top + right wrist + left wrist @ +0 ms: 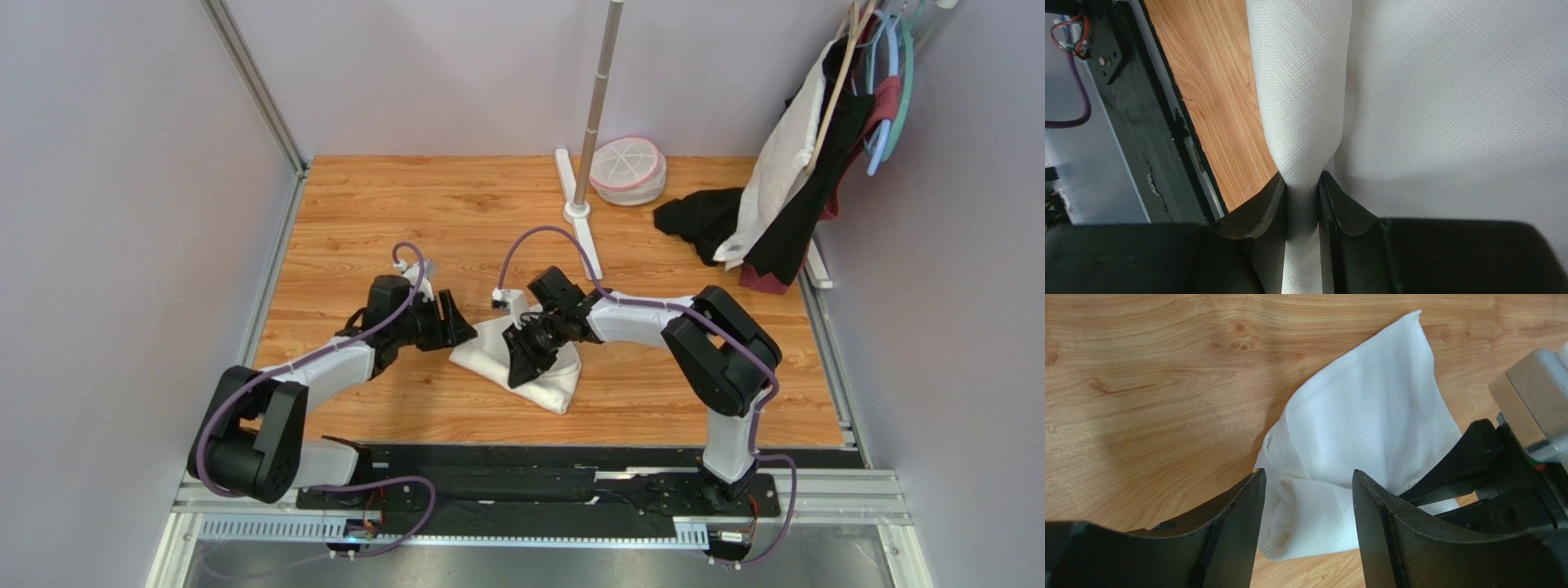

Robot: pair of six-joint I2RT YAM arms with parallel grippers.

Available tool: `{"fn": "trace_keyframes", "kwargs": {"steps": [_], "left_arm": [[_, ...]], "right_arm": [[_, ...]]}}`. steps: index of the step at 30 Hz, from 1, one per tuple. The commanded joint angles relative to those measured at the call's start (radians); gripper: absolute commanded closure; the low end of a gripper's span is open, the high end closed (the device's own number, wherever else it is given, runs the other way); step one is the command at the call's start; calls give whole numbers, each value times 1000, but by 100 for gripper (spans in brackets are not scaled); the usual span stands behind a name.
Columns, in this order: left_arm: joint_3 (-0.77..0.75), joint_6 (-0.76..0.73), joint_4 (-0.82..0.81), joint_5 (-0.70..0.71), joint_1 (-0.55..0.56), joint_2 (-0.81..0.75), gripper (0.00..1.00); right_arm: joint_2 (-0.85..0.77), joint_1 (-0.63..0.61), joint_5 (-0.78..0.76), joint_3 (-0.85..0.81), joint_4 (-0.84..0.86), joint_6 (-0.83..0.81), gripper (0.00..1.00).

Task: Fold the napkin, place the utensils inside, and roll it up
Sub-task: Roll the napkin with the utensil

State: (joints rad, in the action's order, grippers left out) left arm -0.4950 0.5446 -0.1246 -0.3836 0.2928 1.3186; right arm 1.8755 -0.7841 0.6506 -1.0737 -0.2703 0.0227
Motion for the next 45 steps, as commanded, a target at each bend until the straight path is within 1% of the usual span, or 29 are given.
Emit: {"fn": "trace_keyframes", "kwargs": {"steps": [1,3,7,11,15,18,21,22,23,24,25,26,27,29,32,33,35,36,37,38,39,40,42,43,45], "left_arm": [[27,25,-47,-9,0,-28,38],[38,32,-35,11,0,-54,38],[76,49,-44,54,0,-125,33],[148,72,-79,72,0,-217,32],[173,77,-121,49,0,-213,33],[167,74,-139,31,0,-174,37],[161,75,-165,28,0,-142,45],[158,75,-170,26,0,-137,54],[148,75,-173,25,0,-124,61],[144,77,-178,22,0,-116,77],[138,77,-179,19,0,-110,91],[127,77,-179,15,0,-98,98],[121,77,-173,12,0,-91,100],[102,75,-164,11,0,-79,100],[72,77,-113,14,0,-65,100],[61,77,-98,11,0,-61,100],[30,78,-54,8,0,-38,100],[23,80,-44,6,0,-27,100],[13,84,-38,6,0,-18,100],[1,86,-27,5,-1,-1,100],[-7,87,-21,-1,-1,8,100],[-13,90,-18,-6,-1,17,100],[-28,94,-10,-15,-3,42,100],[-33,98,-9,-18,-3,48,100],[-42,100,-6,-24,-3,63,100]], "right_arm": [[66,29,58,-2,-55,19,75],[83,34,64,-9,-63,22,75],[129,60,90,-35,-90,36,75],[168,88,124,-52,-93,57,74],[189,98,138,-68,-102,56,74],[191,103,138,-75,-107,57,73],[174,102,138,-83,-112,57,68],[165,102,135,-88,-118,57,63],[156,102,130,-92,-125,59,59],[128,102,124,-95,-133,63,55],[114,103,119,-100,-153,63,52],[93,102,113,-109,-165,60,50],[50,102,92,-112,-174,60,48],[-2,100,57,-120,-201,65,45],[-111,94,-46,-118,-218,75,43],[-142,85,-136,-114,-214,71,43],[-220,33,-256,-97,-201,60,43],[-240,8,-375,-71,-175,54,43],[-259,-53,-443,-52,-152,46,43],[-298,-85,-504,-33,-121,40,43],[-311,-118,-604,9,-72,33,43],[-320,-180,-647,24,-51,20,43],[-319,-234,-785,46,0,13,43],[-314,-278,-814,58,12,0,43],[-283,-313,-871,61,37,-6,43]]}}
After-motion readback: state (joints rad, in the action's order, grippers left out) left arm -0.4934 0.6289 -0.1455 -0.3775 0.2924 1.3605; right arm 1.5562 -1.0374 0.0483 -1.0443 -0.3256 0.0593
